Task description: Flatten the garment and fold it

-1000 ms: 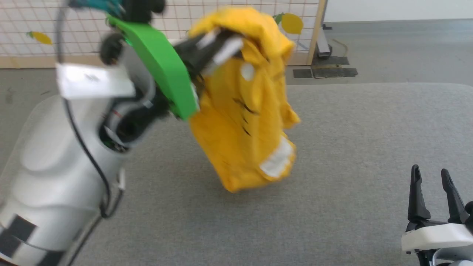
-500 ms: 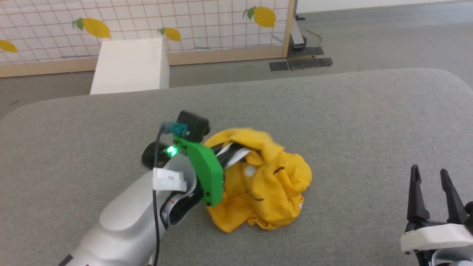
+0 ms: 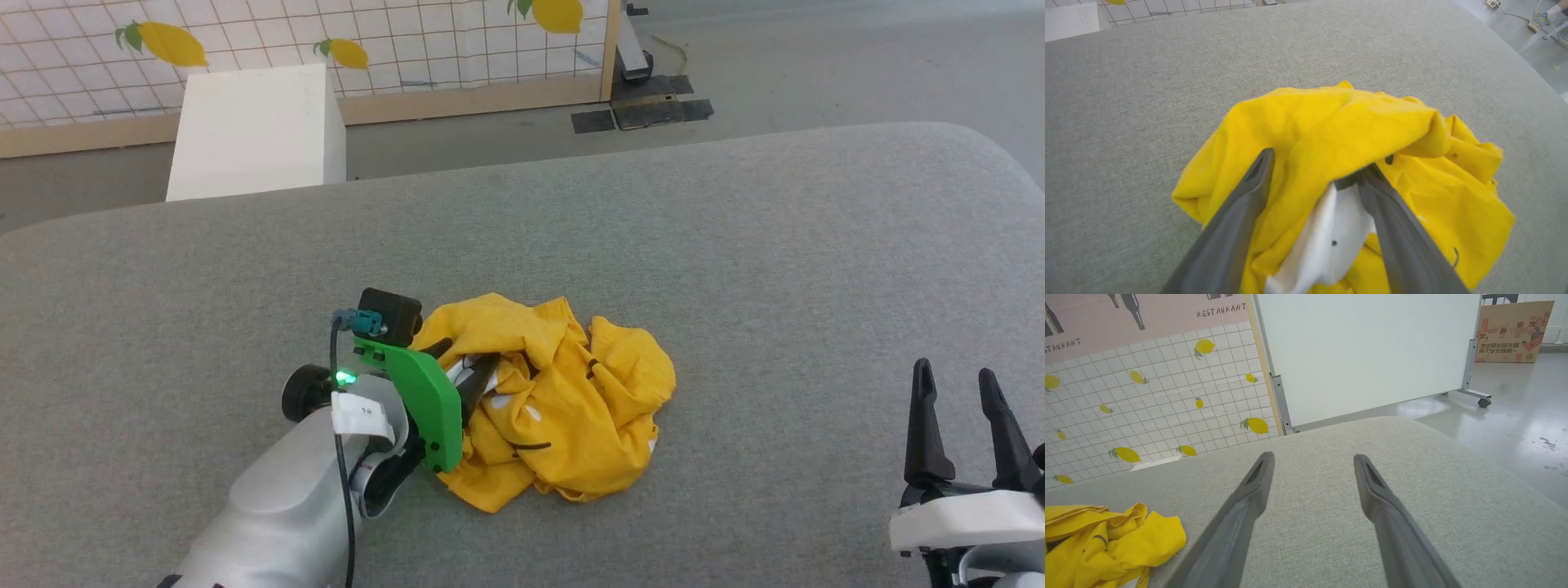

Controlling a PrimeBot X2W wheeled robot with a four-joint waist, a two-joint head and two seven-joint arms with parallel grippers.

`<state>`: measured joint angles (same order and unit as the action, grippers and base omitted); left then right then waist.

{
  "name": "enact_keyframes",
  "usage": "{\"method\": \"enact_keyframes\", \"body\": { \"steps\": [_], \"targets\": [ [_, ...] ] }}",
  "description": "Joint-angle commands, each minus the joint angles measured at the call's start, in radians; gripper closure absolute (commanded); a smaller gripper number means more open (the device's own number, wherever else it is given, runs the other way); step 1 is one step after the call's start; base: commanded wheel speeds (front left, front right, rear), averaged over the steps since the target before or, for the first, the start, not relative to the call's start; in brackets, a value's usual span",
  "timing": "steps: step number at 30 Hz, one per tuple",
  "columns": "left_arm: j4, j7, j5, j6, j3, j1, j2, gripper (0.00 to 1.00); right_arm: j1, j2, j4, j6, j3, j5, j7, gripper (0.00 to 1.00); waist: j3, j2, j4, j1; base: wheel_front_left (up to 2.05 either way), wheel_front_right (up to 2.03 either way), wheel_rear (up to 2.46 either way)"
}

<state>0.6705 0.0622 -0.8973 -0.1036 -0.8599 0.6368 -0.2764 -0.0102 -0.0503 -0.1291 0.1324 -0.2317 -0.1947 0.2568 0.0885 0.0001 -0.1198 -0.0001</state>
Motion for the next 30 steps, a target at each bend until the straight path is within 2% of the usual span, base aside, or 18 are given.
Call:
{"method": "enact_keyframes", "body": {
  "steps": [1,6,10,11,12,15,16,17,21,24,30],
  "targets": [
    [-0.001,-0.022,0.002,-0.008,-0.002,0.02,0.003,0.0,0.009,0.0,0.003,-0.002,-0.003,0.002,0.005,0.0,-0.005,-0.0001,0.011,0.0001,0.0,0.0,0.0],
    [-0.069,-0.059,-0.006,-0.021,-0.01,0.034,-0.015,0.0,0.002,0.0,0.005,-0.002,-0.017,0.006,0.005,0.0,-0.021,-0.0001,0.038,0.0001,0.0,0.0,0.0],
    [-0.185,-0.122,-0.015,-0.022,0.01,0.002,-0.073,0.0,-0.009,0.0,0.004,-0.002,-0.024,0.007,0.005,0.0,-0.034,-0.0001,0.055,0.0001,0.0,0.0,0.0],
    [-0.22,-0.151,-0.017,-0.011,0.027,-0.018,-0.091,0.0,-0.012,0.0,0.004,-0.002,-0.026,0.006,0.005,0.0,-0.037,-0.0001,0.06,0.0001,0.0,0.0,0.0],
    [-0.249,-0.176,-0.016,0.003,0.039,-0.036,-0.107,0.0,-0.015,0.0,0.005,-0.002,-0.026,0.006,0.005,0.0,-0.04,-0.0001,0.064,0.0001,0.0,0.0,0.0],
    [-0.351,-0.273,0.005,0.082,0.09,-0.12,-0.16,0.0,-0.027,0.0,0.006,-0.002,-0.03,0.007,0.005,0.0,-0.051,-0.0001,0.079,0.0001,0.0,0.0,0.0],
    [-0.46,-0.318,0.047,0.171,0.171,-0.226,-0.201,0.0,-0.032,0.0,0.008,-0.002,-0.03,0.007,0.005,0.0,-0.055,-0.0001,0.088,0.0001,0.0,0.0,0.0],
    [-0.594,-0.323,0.126,0.229,0.313,-0.343,-0.194,0.0,-0.035,0.0,0.012,-0.002,-0.032,0.007,0.005,0.0,-0.055,-0.0001,0.098,0.0001,0.0,0.0,0.0],
    [-0.747,-0.324,0.283,0.249,0.517,-0.544,-0.12,0.0,-0.041,0.0,0.013,-0.002,-0.036,0.009,0.005,0.0,-0.061,-0.0001,0.112,0.0001,0.0,0.0,0.0],
    [-0.806,-0.324,0.392,0.228,0.657,-0.681,-0.03,0.0,-0.049,0.0,0.011,-0.002,-0.034,0.011,0.005,0.0,-0.072,-0.0001,0.119,0.0001,0.0,0.0,0.0],
    [-0.778,-0.324,0.572,0.136,0.77,-0.856,0.088,0.0,-0.077,0.0,-0.003,-0.002,-0.021,0.013,0.005,0.0,-0.102,-0.0001,0.131,0.0001,0.0,0.0,0.0]
  ]
}}
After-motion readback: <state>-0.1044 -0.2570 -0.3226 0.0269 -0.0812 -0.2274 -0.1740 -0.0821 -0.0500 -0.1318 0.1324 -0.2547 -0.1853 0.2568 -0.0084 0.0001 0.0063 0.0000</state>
